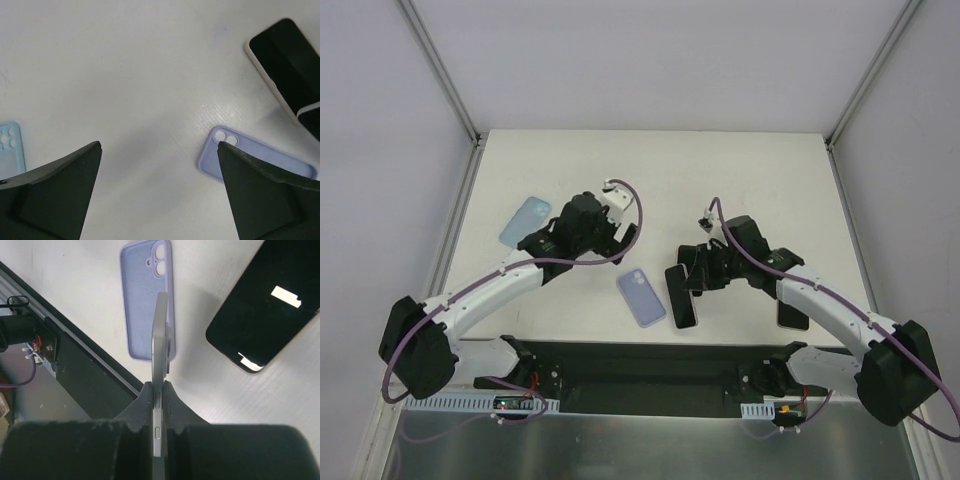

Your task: Put the phone into the phone case

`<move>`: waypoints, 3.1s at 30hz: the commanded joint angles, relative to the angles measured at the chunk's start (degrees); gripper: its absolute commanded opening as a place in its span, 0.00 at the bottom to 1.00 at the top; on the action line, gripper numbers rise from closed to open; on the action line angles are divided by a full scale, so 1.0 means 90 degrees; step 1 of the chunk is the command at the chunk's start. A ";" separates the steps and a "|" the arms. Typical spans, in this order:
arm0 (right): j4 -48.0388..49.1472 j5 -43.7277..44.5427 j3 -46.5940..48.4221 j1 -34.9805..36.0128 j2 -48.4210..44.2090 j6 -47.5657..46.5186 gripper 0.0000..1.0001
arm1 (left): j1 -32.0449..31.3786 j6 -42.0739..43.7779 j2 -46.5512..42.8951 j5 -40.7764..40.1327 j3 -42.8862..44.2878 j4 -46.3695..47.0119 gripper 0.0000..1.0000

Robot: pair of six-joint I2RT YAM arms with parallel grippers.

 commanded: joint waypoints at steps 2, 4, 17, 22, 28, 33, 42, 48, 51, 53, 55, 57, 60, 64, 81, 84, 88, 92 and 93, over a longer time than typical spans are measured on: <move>0.0816 -0.1017 0.0636 -0.0030 0.0607 0.0121 0.01 | 0.1307 -0.2545 -0.0483 0.0429 -0.0458 -0.0209 0.95; 0.0963 -0.1203 0.0802 -0.0011 0.0938 0.0199 0.01 | 0.2281 -0.3191 -0.0542 0.2083 -0.0682 -0.0201 0.76; 0.0798 -0.1546 0.2081 0.0429 0.2814 -0.0112 0.01 | 0.2473 -0.4757 -0.0065 0.3824 -0.2344 0.0541 0.00; 0.0749 -0.1360 0.2286 0.0556 0.3459 -0.0181 0.02 | 0.2093 -0.5146 0.0160 0.3727 -0.2490 0.0814 0.00; 0.0827 -0.1341 0.2218 0.0653 0.3879 -0.0210 0.02 | 0.1477 -0.5450 0.0687 0.3502 -0.2481 0.1390 0.00; 0.1022 -0.1292 0.2043 0.0683 0.4104 -0.0162 0.02 | 0.1301 -0.5606 0.1186 0.3307 -0.2364 0.1547 0.00; 0.1744 -0.1223 0.1779 0.0702 0.4377 0.0131 0.02 | 0.1135 -0.5704 0.1567 0.3209 -0.2236 0.1586 0.00; 0.2038 -0.1185 0.1642 0.0751 0.4534 0.0180 0.01 | 0.1067 -0.5733 0.1635 0.3141 -0.2256 0.1606 0.00; 0.2164 -0.1038 0.1554 0.0761 0.4583 0.0375 0.01 | 0.0999 -0.5762 0.1645 0.3150 -0.2256 0.1615 0.00; 0.2329 -0.0863 0.1477 0.0761 0.4602 0.0628 0.01 | 0.0950 -0.5782 0.1625 0.3160 -0.2256 0.1615 0.00; 0.2594 -0.0735 0.1320 0.0761 0.4622 0.0872 0.01 | 0.0823 -0.5840 0.1577 0.3141 -0.2295 0.1615 0.00; 0.2837 -0.0619 0.1184 0.0761 0.4651 0.1185 0.01 | 0.0706 -0.5928 0.1548 0.3131 -0.2363 0.1635 0.00; 0.3044 -0.0492 0.1086 0.0771 0.4680 0.1371 0.01 | 0.0491 -0.6046 0.1469 0.3092 -0.2441 0.1703 0.00; 0.3054 -0.0491 0.1115 0.0800 0.4758 0.1430 0.01 | 0.0354 -0.6104 0.1391 0.3023 -0.2481 0.1713 0.00; 0.1238 0.0143 0.1534 0.0829 0.3294 0.1167 0.52 | 0.0373 -0.5978 0.0161 0.1813 -0.1651 0.0044 0.46; 0.0857 0.0338 0.1603 0.0829 0.3157 0.0981 0.57 | 0.0373 -0.5958 0.0073 0.1735 -0.1592 -0.0006 0.53; 0.0516 0.0544 0.1564 0.0829 0.2962 0.0805 0.53 | 0.0383 -0.5910 0.0151 0.1647 -0.1514 0.0004 0.54; 0.0446 0.0603 0.1457 0.0829 0.2883 0.0630 0.42 | 0.0383 -0.5812 0.0394 0.1685 -0.1251 0.0004 0.53; 0.0465 0.0574 0.1427 0.0829 0.2893 0.0610 0.41 | 0.0383 -0.5802 0.0521 0.1676 -0.1212 0.0004 0.52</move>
